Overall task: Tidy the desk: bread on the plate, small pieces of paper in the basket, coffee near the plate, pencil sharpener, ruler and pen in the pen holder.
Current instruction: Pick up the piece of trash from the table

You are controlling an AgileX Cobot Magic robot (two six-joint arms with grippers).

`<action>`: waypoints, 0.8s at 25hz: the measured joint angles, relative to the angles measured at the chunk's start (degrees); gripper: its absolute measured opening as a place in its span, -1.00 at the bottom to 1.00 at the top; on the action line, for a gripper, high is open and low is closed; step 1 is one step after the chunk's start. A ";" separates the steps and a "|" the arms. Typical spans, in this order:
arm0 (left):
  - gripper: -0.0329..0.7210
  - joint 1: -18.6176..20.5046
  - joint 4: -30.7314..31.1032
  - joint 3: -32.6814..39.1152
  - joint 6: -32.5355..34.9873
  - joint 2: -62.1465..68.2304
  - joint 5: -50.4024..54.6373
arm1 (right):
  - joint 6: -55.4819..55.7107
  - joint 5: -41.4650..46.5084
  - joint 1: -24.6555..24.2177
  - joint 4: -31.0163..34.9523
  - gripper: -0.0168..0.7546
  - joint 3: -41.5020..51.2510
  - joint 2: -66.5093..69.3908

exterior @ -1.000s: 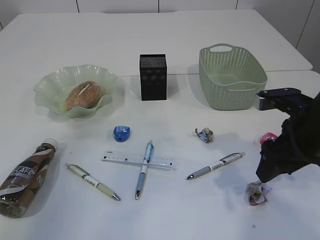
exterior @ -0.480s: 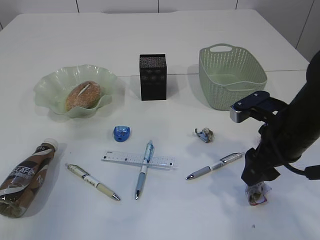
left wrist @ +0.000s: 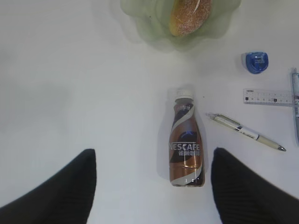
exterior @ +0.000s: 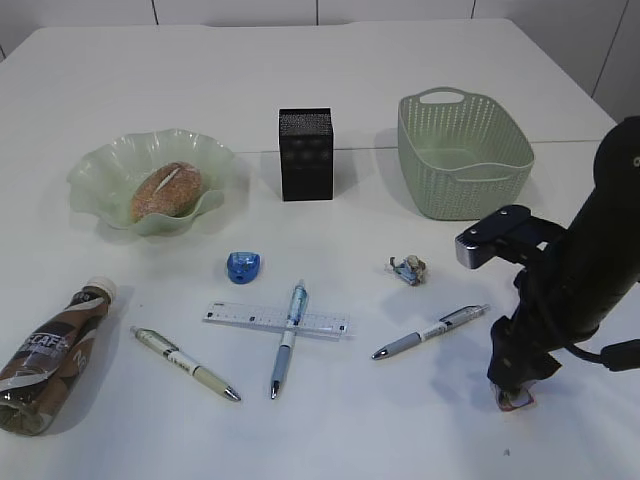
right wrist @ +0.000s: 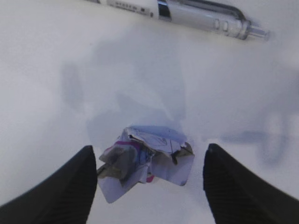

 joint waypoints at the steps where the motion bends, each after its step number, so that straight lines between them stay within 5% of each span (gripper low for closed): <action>1: 0.51 0.00 0.00 0.00 0.00 0.00 0.04 | 0.00 0.00 0.00 0.00 0.48 0.00 0.18; 13: 0.51 0.00 0.45 0.00 0.00 0.00 0.04 | -0.12 0.00 0.00 0.34 0.45 -0.01 2.39; 20: 0.51 0.00 0.45 0.00 0.00 0.00 0.04 | -0.24 0.00 0.00 0.56 0.21 -0.01 2.64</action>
